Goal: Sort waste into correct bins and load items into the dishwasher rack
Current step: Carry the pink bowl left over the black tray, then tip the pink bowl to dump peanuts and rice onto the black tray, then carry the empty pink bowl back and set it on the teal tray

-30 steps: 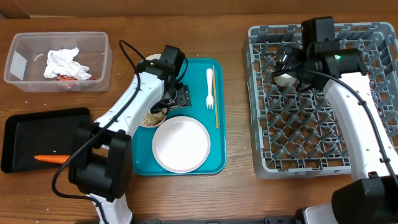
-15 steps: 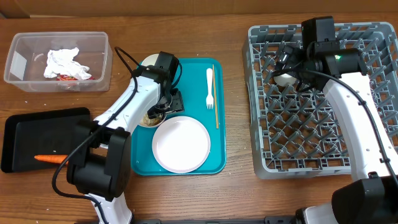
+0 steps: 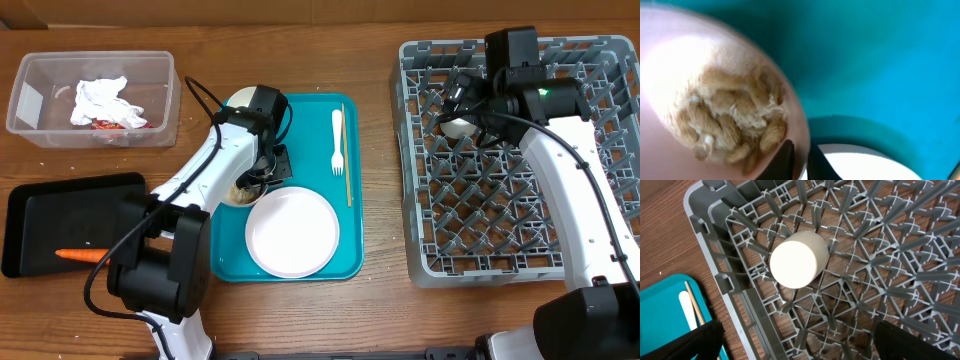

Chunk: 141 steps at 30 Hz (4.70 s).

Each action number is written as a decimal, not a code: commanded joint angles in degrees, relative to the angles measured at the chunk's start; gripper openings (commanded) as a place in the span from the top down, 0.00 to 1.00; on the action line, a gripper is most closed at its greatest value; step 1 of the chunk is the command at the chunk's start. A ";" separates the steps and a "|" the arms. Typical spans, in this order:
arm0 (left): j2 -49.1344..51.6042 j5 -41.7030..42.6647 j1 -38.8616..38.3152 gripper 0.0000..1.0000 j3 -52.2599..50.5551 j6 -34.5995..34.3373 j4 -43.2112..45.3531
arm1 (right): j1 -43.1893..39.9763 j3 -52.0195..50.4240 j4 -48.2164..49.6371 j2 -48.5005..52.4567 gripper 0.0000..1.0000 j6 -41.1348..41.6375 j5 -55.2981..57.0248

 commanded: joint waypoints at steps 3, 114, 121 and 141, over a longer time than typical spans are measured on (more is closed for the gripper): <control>-0.24 -3.78 0.15 0.96 3.85 0.55 -3.98 | -0.02 0.11 0.17 -0.13 0.00 0.09 0.15; -31.85 5.60 9.57 0.95 -16.72 7.54 10.45 | -0.02 0.11 0.17 -0.13 0.00 0.09 0.15; -19.74 2.58 4.57 0.93 -16.72 7.58 15.47 | -0.02 0.11 0.17 -0.13 0.00 0.09 0.15; -15.37 1.40 4.57 0.17 -1.81 15.34 24.37 | -0.02 0.11 0.17 -0.13 0.00 0.11 0.15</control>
